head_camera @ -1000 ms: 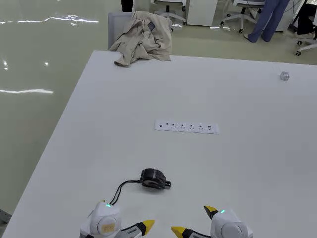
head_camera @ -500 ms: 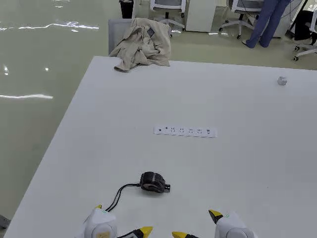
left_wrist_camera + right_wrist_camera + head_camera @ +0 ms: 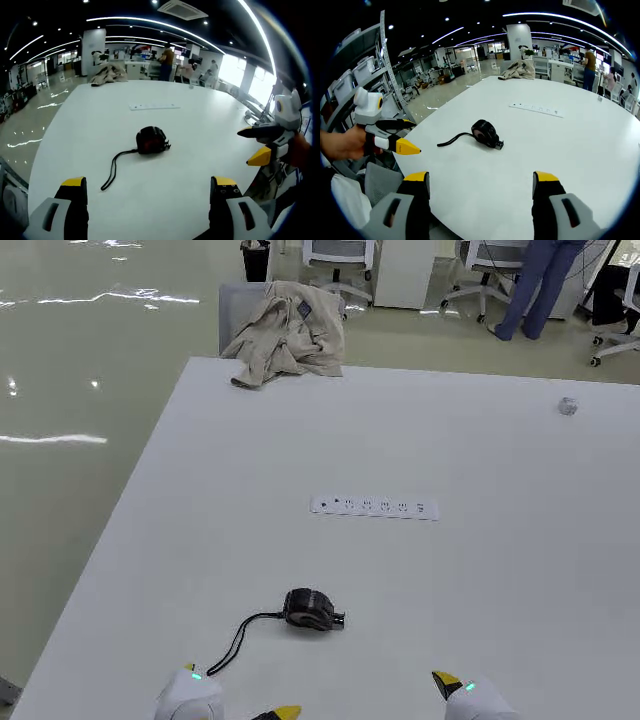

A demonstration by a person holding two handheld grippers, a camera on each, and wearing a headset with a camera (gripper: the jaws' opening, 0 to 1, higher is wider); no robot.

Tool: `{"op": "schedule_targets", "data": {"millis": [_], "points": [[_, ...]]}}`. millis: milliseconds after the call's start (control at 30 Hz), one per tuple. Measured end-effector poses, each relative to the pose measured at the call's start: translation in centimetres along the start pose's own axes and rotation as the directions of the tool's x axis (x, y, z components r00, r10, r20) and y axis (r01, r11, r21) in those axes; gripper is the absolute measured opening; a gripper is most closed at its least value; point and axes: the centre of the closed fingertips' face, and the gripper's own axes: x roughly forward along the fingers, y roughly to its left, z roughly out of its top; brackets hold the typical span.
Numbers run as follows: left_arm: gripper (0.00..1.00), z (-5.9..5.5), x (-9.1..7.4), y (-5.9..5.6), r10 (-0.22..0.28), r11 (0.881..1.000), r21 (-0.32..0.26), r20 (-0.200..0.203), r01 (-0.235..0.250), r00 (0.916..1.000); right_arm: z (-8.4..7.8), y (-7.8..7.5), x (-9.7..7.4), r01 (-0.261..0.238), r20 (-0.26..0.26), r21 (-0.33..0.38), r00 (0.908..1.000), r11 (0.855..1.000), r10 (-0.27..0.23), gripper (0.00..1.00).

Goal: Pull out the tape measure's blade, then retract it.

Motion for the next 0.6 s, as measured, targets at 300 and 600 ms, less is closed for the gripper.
{"op": "schedule_targets", "data": {"millis": [300, 600], "points": [[1.00, 0.0, -1.2, -0.2, -0.007, 1.000, -0.016, -0.002, 0.007, 1.0000, -1.1, 0.1, -1.8, 0.016, -0.029, 0.009, 0.9995, 1.000, -0.016, 0.89], [1.00, 0.0, -2.3, -0.4, -0.009, 1.000, -0.013, 0.000, 0.009, 1.0000, -1.3, 0.1, -4.2, 0.041, -0.029, 0.025, 0.9988, 0.999, -0.040, 0.91]]}}
